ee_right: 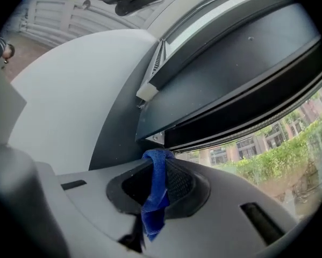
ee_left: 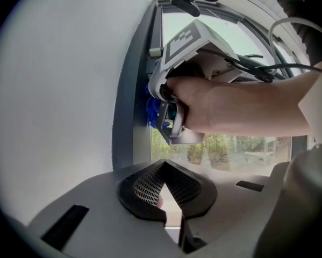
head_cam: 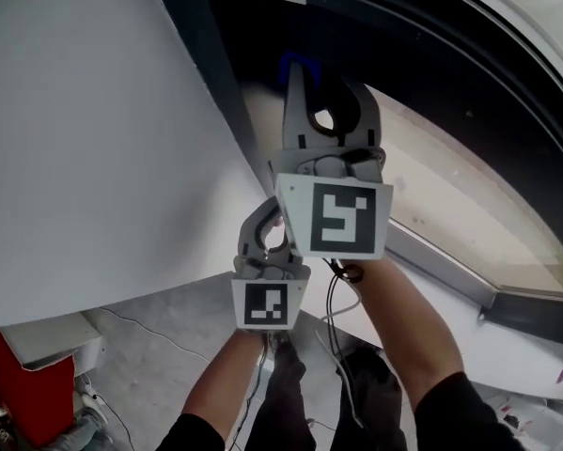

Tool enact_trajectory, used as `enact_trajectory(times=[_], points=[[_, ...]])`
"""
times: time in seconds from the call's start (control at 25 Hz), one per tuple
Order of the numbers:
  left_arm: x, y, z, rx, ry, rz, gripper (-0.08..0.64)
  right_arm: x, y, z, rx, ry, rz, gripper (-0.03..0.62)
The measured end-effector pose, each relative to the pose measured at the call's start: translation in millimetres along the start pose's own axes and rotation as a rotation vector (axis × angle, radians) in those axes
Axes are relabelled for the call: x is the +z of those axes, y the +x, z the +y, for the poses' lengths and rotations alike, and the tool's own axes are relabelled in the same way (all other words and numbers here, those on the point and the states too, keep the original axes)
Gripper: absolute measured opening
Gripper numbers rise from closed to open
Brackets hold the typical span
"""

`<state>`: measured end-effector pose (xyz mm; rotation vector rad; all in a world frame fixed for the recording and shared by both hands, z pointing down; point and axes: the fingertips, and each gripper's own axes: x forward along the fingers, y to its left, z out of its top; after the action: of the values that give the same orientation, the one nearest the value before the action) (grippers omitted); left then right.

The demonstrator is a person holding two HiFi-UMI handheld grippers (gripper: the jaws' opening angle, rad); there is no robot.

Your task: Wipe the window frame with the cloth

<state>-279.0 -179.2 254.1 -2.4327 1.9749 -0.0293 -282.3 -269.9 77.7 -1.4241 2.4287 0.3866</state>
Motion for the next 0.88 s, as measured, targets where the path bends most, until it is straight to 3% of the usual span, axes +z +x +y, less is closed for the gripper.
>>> enact_trajectory(times=[0.12,0.32,0.48,0.76,0.88], points=[[0,-1,5,-0.009,-0.032,0.012,0.005,-1,0,-1,-0.024,-0.004,-0.007,0.023],[3,0,12,-0.05,0.007,0.031,0.005,7,4,-6,-0.078,0.064,-0.021,0.023],[5,1,21,-0.038,0.011,0.034,0.005,20,6,-8,-0.101,0.072,-0.089,0.023],[12,-5,23,-0.059,0.041,0.037,0.005,19,5,-8,-0.133,0.088,-0.102,0.023],[14,-4,25,-0.065,0.018,0.032,0.005,20,4,-9,-0.151,0.091,-0.111,0.023]])
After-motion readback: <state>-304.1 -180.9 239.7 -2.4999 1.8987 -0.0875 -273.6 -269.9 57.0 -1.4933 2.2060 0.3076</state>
